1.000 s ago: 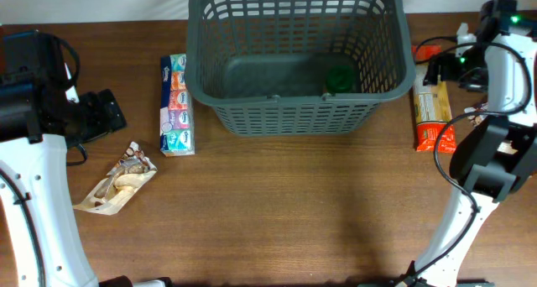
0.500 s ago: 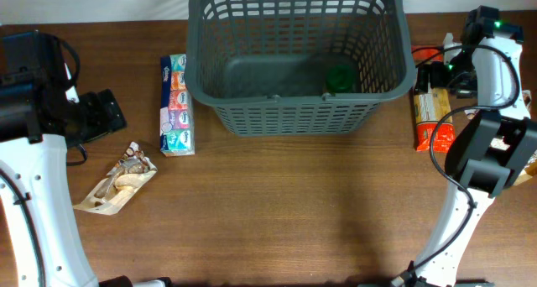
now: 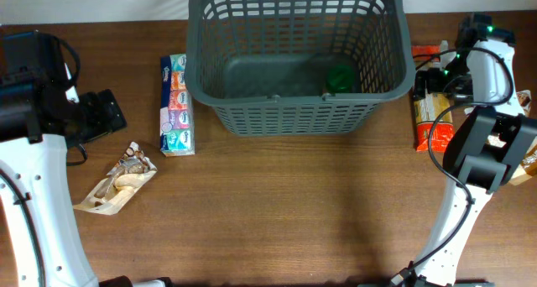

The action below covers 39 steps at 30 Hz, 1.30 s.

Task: Pack container
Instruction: 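Lower the right gripper and grasp the red-ended spaghetti pack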

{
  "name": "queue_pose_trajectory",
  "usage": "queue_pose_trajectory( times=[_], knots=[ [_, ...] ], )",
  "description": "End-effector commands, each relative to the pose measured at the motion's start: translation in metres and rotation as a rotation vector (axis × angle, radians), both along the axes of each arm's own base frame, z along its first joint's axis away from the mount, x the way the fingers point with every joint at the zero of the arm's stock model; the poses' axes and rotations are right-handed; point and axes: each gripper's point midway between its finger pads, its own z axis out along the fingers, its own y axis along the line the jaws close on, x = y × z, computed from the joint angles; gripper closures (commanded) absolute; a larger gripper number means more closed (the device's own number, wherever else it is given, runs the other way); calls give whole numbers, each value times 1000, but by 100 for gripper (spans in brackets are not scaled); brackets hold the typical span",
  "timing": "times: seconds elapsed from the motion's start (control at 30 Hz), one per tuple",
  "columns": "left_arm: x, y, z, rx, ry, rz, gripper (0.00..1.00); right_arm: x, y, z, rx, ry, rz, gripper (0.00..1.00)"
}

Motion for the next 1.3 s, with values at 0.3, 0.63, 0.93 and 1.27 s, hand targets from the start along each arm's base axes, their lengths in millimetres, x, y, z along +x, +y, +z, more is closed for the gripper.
queue_pose_trajectory(
  times=[0.3, 0.63, 0.93, 1.27],
  knots=[
    [-1, 0, 2, 3, -7, -9, 0, -4, 1, -21, -2, 46, 11, 1],
    [0, 1, 3, 5, -14, -8, 1, -2, 1, -21, -4, 38, 11, 1],
    [1, 1, 3, 6, -19, -8, 0, -8, 2, -35, 1, 57, 11, 1],
    [3, 1, 4, 8, -26, -8, 0, -11, 3, -43, 3, 65, 12, 1]
  ],
)
